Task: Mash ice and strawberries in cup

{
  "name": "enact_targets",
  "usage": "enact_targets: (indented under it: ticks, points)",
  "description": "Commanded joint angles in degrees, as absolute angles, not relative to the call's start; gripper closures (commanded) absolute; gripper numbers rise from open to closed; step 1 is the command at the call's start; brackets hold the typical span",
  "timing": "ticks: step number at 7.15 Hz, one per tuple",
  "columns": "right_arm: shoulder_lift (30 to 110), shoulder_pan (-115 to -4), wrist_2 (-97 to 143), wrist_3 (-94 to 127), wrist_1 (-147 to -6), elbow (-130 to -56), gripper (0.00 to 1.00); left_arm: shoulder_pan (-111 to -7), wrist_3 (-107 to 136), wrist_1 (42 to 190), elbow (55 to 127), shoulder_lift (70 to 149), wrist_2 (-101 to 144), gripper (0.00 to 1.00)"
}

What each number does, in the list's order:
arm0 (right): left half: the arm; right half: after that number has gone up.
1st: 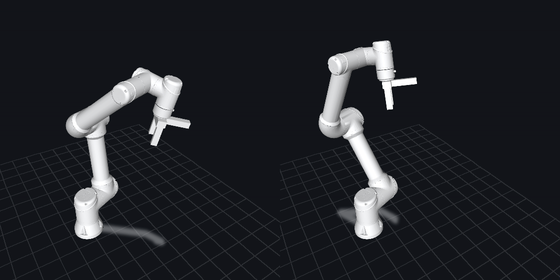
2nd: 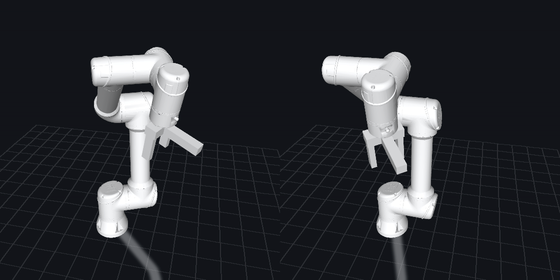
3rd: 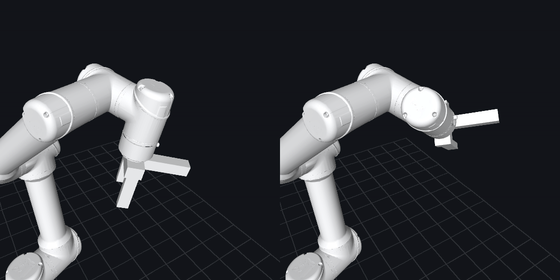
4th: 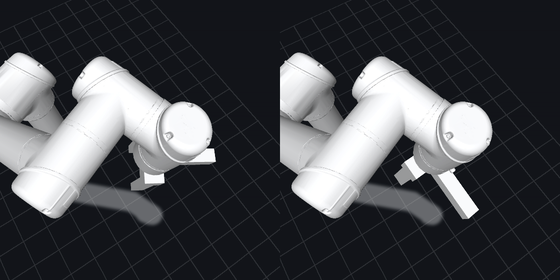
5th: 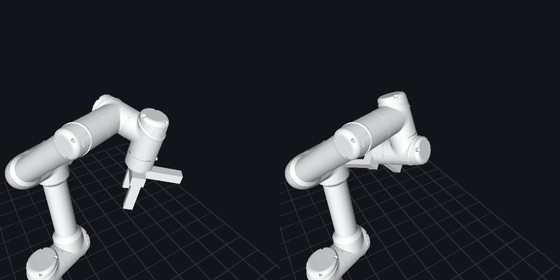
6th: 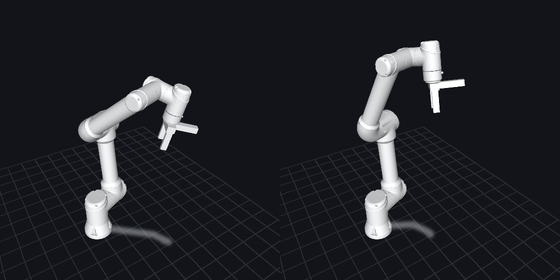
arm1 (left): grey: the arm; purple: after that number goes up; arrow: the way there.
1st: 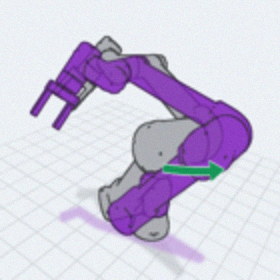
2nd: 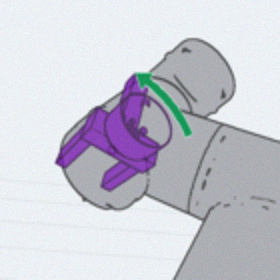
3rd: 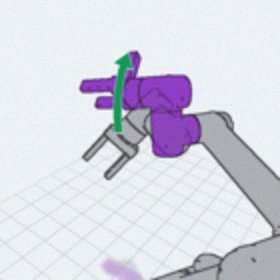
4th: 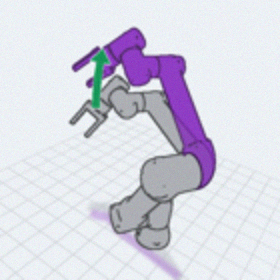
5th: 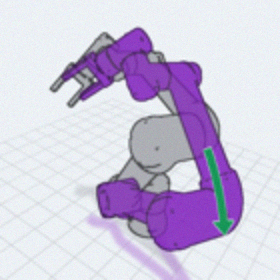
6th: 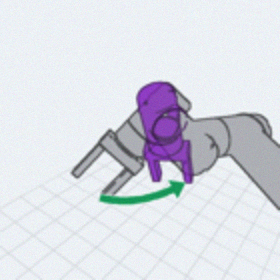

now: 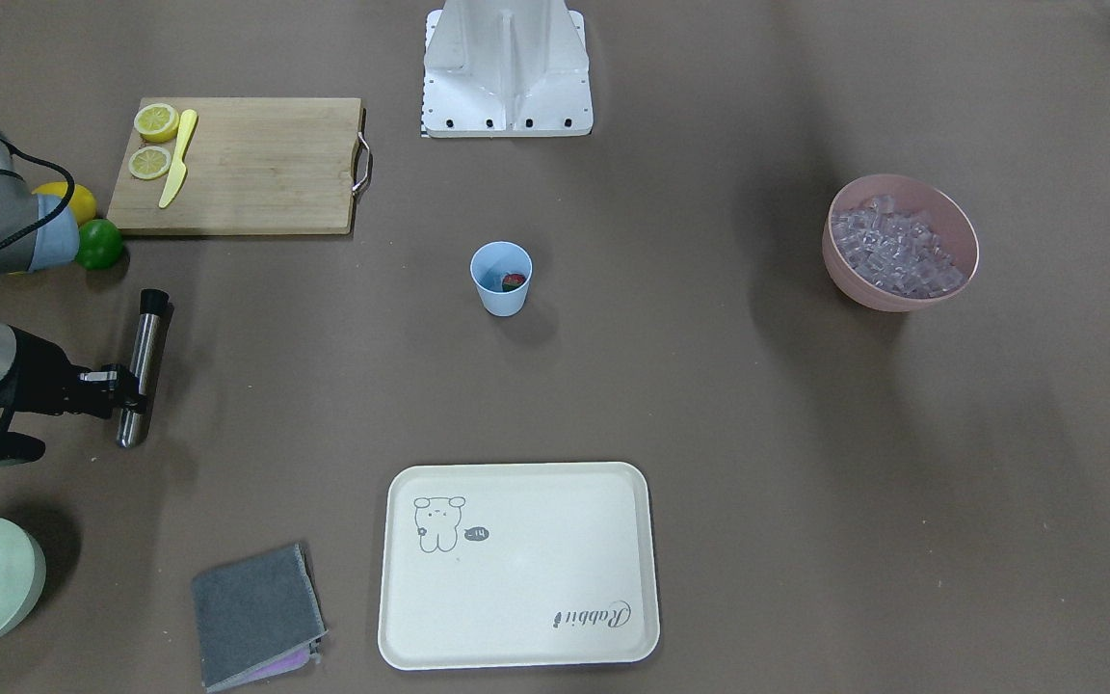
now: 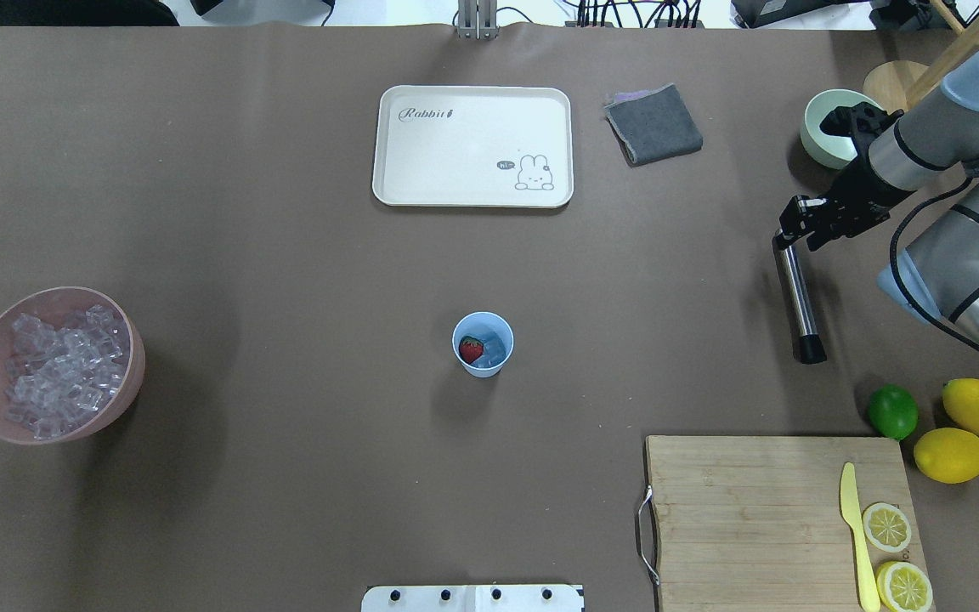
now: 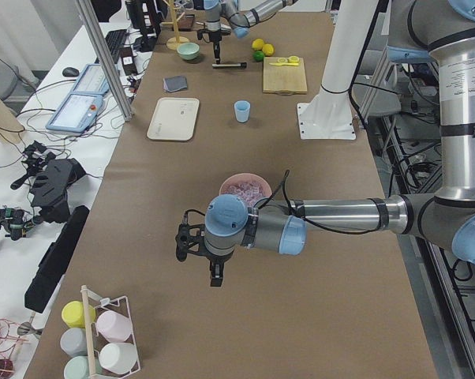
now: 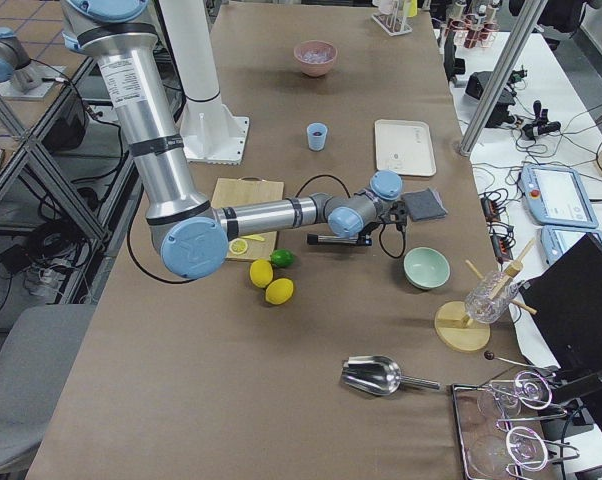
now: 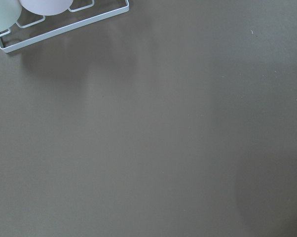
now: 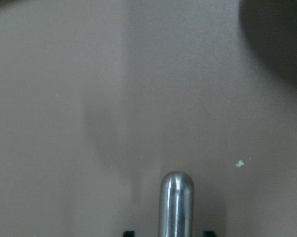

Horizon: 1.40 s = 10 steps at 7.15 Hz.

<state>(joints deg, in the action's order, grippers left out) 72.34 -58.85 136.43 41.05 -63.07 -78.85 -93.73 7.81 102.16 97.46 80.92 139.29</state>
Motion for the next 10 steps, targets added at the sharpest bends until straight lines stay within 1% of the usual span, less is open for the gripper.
enact_targets:
  ticks: [1,3,5,6,8,9,10]
  points:
    - [72.2,-60.8,136.1,40.7,-63.4,-79.7,0.00,-93.8,7.8,102.1,97.6,80.9,139.3,0.02]
    - [72.6,-67.6,140.9,37.3,-64.4,-79.8,0.00,-93.8,7.8,102.1,97.5,80.9,139.3,0.02]
    - [72.5,-72.0,142.3,36.7,-65.3,-80.2,0.00,-93.8,7.7,102.2,97.5,80.9,139.2,0.02]
    - [73.5,-75.6,142.7,31.2,-66.0,-79.7,0.00,-93.8,7.7,102.1,97.4,80.9,139.2,0.02]
    - [74.1,-83.6,142.7,11.4,-81.1,-80.4,0.00,-93.8,7.6,102.1,97.4,80.9,139.2,0.02]
    - [74.2,-87.2,142.0,4.0,-86.5,-80.6,0.00,-93.7,7.6,102.1,97.3,80.9,139.2,0.02]
    - [75.3,-89.4,140.0,2.5,-87.3,-80.6,0.00,-93.7,7.7,102.1,97.4,80.9,139.2,0.02]
